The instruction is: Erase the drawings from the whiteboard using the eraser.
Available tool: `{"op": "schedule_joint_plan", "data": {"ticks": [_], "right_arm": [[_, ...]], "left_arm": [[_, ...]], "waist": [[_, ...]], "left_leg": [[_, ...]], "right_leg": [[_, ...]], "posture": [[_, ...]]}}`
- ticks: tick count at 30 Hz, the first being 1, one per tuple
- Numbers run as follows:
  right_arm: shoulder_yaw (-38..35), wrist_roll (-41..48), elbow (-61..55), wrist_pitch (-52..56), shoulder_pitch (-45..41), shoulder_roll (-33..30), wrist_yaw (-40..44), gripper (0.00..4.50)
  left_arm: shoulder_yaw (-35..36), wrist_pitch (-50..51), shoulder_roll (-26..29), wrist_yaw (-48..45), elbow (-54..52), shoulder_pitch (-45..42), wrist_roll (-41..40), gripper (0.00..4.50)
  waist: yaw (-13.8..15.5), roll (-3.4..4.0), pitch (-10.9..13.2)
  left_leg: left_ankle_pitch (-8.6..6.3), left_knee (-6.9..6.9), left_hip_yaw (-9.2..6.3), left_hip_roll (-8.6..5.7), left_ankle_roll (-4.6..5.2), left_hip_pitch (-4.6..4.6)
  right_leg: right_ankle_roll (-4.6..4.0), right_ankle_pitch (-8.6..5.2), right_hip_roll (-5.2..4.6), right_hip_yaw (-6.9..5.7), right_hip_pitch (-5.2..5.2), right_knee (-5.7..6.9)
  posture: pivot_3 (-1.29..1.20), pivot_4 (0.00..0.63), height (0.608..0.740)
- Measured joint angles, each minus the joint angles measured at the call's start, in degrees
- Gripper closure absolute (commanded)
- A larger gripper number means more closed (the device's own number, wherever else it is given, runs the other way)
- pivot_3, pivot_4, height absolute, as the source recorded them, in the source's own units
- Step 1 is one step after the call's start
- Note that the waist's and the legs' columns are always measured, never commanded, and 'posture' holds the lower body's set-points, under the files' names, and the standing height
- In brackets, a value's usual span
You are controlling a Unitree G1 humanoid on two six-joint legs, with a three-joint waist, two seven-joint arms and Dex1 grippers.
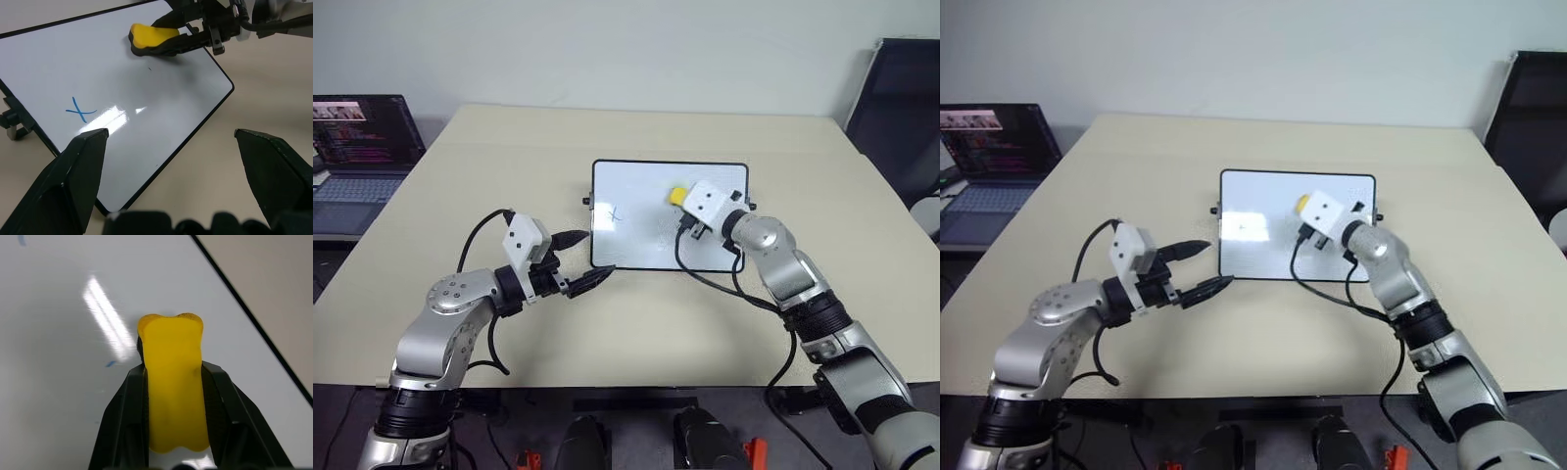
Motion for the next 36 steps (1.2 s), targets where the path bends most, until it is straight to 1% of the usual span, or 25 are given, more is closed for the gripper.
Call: {"op": "schedule_joint_plan", "data": {"ticks": [7,13,16,18,20,22,25,28,30,34,36], "right_arm": [[2.4,0.1,-4.9,0.2,3.2,-2.0,8.7,3.39],[4.0,0.0,-7.4,0.6,4.6,-3.4,13.2,3.39],[4.0,-0.1,-5.5,-0.8,4.0,-3.1,11.2,3.39],[2.8,-0.2,-2.6,-1.8,2.4,-2.1,6.8,3.39],[0.4,-0.2,-1.0,-1.9,1.3,-2.1,4.4,3.39],[-0.7,0.1,-0.5,-1.8,1.3,-2.3,3.9,3.39],[-1.3,0.4,-1.4,-1.8,2.4,-2.3,3.8,3.39],[-3.3,2.2,-5.0,-0.3,5.6,-1.7,4.2,3.39],[-5.0,4.1,-8.0,1.6,7.3,-0.6,4.9,3.39],[-6.9,11.6,-16.5,7.5,11.1,3.0,7.9,3.39],[-7.5,14.2,-20.4,10.4,11.7,3.4,8.7,3.39]], "left_arm": [[0.0,0.0,-0.1,-0.1,0.1,0.0,0.0,0.00],[0.0,0.0,-0.1,-0.1,0.2,0.0,0.0,0.00],[0.0,0.0,-0.1,-0.1,0.3,0.0,0.0,0.00],[0.0,0.0,-0.2,-0.1,0.4,0.0,0.0,0.00],[0.0,0.0,-0.2,-0.1,0.4,0.0,0.0,0.00],[0.1,0.0,-0.2,0.0,0.5,0.1,0.0,0.00],[0.1,0.0,-0.3,0.1,0.5,0.1,0.0,0.00],[0.7,0.3,-0.5,1.1,0.5,0.7,-0.4,0.00],[1.9,1.0,-1.0,2.1,0.4,0.9,-1.4,0.00],[4.0,1.9,-1.3,4.3,0.2,0.9,-2.3,0.00],[4.7,1.9,-1.3,4.9,0.1,1.0,-2.3,0.00]], "waist": [[-0.1,-0.02,0.0],[-0.1,-0.02,0.0],[-0.1,-0.02,0.0],[-0.1,0.00,0.0],[-0.1,-0.04,0.0],[0.0,-0.05,0.0],[0.0,-0.05,0.0],[0.0,-0.05,0.0],[0.0,-0.05,0.0],[0.2,0.01,0.0],[0.2,0.01,0.1]], "left_leg": [[0.00,-0.11,0.02,0.04,0.00,0.00],[0.00,-0.39,0.00,0.07,0.00,0.01],[0.00,-0.36,0.01,0.05,0.00,0.01],[0.00,-0.29,0.02,0.02,0.00,0.00],[0.00,-0.23,-0.01,0.02,0.00,0.01],[0.00,-0.17,0.00,-0.01,0.00,0.01],[0.00,-0.18,0.00,0.04,0.00,-0.01],[0.01,-0.18,0.10,0.03,0.02,-0.06],[0.01,-0.19,0.10,0.03,0.02,-0.26],[-0.02,-0.74,-0.01,0.13,-0.01,-0.51],[-0.11,-0.79,-0.01,0.12,-0.14,-0.59]], "right_leg": [[0.00,0.00,0.02,-0.03,0.05,0.06],[0.00,0.00,0.08,-0.08,0.09,0.10],[0.00,0.00,0.06,-0.05,0.09,0.06],[0.00,0.00,0.04,-0.01,0.02,0.05],[0.00,0.00,0.03,-0.02,-0.12,-0.04],[0.00,0.00,-0.02,-0.01,-0.06,-0.11],[-0.01,0.01,-0.04,-0.02,0.04,-0.55],[-0.01,0.01,-0.10,0.03,0.10,-0.65],[0.10,0.08,-0.08,0.01,0.20,-0.54],[0.32,0.26,0.12,-0.10,-0.29,-0.41],[0.23,0.19,0.13,-0.11,-0.50,-0.09]], "posture": [[0.00,0.150,0.740],[0.00,0.150,0.740],[0.00,0.150,0.740],[0.00,0.150,0.740],[0.00,0.150,0.740],[0.00,0.150,0.740],[0.00,0.150,0.740],[0.00,0.150,0.740],[0.00,0.150,0.740],[0.00,0.150,0.740],[0.00,0.150,0.740]]}}
